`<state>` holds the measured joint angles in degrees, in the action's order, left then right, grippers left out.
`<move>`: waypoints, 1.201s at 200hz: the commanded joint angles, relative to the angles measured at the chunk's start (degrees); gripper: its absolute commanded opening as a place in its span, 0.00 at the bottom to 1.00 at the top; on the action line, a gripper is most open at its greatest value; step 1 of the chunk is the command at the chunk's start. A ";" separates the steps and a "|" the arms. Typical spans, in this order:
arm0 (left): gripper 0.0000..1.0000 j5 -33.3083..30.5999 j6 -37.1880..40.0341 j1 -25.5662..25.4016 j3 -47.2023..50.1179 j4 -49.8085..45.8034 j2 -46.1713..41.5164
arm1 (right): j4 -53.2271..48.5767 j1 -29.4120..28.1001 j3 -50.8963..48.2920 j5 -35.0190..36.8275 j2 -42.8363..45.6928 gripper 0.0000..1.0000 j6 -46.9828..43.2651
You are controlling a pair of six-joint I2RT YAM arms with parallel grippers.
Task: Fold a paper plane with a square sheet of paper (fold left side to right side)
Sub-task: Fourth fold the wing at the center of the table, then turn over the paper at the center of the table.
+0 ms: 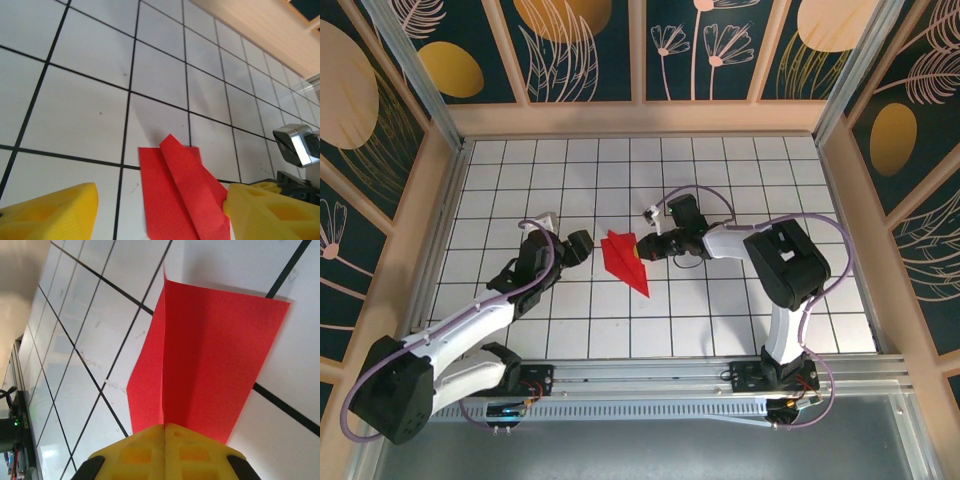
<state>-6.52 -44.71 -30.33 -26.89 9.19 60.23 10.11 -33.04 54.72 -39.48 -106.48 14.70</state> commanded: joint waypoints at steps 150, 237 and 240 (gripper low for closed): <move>0.83 38.74 -6.98 0.27 -7.03 38.14 -1.79 | 34.78 12.15 -5.42 -27.35 31.24 0.00 23.84; 0.68 39.34 -7.59 -0.26 -7.59 39.68 2.26 | 31.92 7.10 -3.09 -28.06 30.24 0.00 22.82; 0.67 39.38 -7.65 -0.25 -7.56 39.68 2.34 | 31.87 6.94 -3.01 -28.09 30.19 0.00 22.76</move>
<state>32.14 -53.23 -30.35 -32.71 46.85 62.67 41.39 -24.88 50.11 -66.11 -76.27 37.50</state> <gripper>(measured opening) 0.685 0.049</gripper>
